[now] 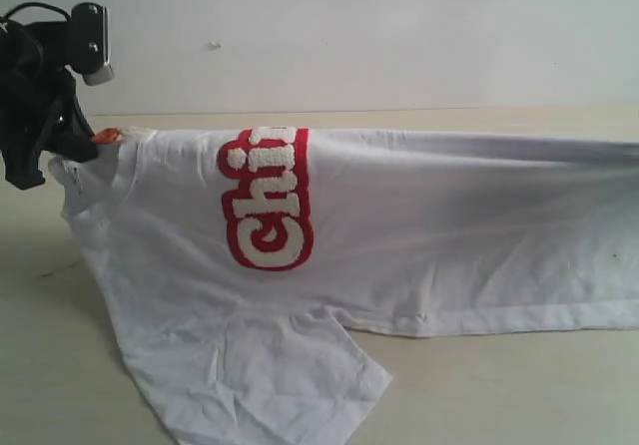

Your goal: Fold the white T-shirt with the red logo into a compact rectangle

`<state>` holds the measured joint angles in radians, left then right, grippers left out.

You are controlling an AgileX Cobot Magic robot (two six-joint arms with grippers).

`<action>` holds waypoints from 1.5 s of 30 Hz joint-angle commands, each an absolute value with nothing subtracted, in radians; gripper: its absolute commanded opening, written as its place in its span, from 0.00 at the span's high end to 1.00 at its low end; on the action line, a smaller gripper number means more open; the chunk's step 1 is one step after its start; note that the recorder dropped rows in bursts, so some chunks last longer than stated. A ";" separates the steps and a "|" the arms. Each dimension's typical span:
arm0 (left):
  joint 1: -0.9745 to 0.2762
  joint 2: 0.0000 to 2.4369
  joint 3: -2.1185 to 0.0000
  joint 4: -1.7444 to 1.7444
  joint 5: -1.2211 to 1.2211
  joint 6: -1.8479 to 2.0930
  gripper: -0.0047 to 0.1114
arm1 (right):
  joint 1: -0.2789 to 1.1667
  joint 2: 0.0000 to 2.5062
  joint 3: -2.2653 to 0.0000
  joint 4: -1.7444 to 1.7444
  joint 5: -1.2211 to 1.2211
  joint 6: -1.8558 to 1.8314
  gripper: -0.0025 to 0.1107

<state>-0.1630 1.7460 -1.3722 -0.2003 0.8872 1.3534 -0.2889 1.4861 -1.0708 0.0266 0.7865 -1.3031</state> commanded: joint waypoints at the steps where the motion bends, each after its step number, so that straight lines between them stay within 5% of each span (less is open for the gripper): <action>1: -0.147 1.694 -1.375 -0.210 0.857 1.349 0.95 | -0.291 1.379 -1.079 -0.019 0.796 -1.297 0.98; 33: -0.150 1.170 -1.373 -0.366 1.100 1.189 0.96 | -0.291 0.897 -1.079 0.429 1.070 -1.296 0.98; 45: -0.289 0.887 -1.360 -0.310 1.221 1.066 0.96 | -0.042 0.733 -1.079 0.217 1.221 -0.976 0.98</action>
<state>-0.2377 0.9490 -1.3722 -0.3412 1.2256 1.1269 -0.1017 0.7616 -1.0708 0.2787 1.1996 -1.0766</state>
